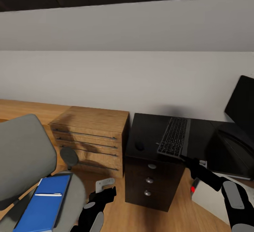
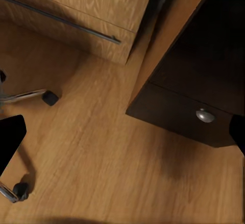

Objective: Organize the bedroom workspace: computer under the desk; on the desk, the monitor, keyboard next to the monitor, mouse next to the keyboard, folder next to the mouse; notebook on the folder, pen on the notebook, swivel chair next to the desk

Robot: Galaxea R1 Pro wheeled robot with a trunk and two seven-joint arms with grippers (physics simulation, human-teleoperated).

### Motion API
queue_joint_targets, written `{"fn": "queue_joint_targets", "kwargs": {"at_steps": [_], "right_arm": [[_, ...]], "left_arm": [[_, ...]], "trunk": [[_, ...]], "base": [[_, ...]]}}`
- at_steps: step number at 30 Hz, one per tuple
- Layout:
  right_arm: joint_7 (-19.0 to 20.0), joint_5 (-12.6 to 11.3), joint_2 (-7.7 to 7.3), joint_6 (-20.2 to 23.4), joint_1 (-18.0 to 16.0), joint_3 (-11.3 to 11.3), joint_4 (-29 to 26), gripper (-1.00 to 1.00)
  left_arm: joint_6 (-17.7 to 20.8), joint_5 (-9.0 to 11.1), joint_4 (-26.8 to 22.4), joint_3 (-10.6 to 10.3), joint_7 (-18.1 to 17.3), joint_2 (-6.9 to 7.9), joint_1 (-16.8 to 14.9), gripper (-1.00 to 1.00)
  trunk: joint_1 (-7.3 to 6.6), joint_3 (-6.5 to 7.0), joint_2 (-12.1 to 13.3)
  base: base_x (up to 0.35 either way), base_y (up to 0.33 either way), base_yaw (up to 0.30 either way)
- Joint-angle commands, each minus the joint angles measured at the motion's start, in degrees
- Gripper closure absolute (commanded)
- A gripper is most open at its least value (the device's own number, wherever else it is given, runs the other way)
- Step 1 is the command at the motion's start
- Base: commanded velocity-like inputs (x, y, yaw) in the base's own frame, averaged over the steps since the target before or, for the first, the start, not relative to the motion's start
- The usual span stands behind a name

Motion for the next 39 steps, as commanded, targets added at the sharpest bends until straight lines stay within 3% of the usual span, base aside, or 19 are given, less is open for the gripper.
{"fn": "queue_joint_targets", "kwargs": {"at_steps": [1, 17, 21, 29, 39], "right_arm": [[0.5, 0.0, -0.01, 0.3, -0.1, -0.1, 0.1, 1.00], [0.7, 0.0, -0.09, 0.3, -0.1, -0.1, 3.7, 1.00], [0.5, 0.3, -0.37, -1.2, -0.1, -0.2, 5.0, 1.00], [1.0, 0.3, -0.07, 0.4, 0.1, -0.3, 5.4, 1.00], [1.1, 0.4, -0.25, 0.5, 0.2, -0.3, 5.4, 1.00]], "left_arm": [[0.1, 0.6, -0.1, -0.1, 0.5, 0.01, 0.0, -1.00], [0.0, 0.4, -0.1, -0.1, 0.6, 0.01, 0.0, -1.00], [0.1, 0.4, -0.1, -0.4, 0.5, 0.09, 0.0, -1.00], [0.0, 0.3, 0.1, -0.7, 0.5, 1.11, 0.0, -1.00], [0.1, 0.3, 0.1, -0.9, 0.5, 1.33, 0.0, -1.00]], "trunk": [[0.00, -0.06, 0.0], [0.00, -0.08, 0.0], [0.00, -0.08, 0.0], [0.00, -0.08, 0.0], [0.00, -0.08, 0.0]], "base": [[-0.023, -0.223, 0.000], [-0.265, -0.155, -0.096], [0.000, 0.000, 0.000], [0.000, 0.000, 0.000], [0.000, -0.146, 0.000]]}}
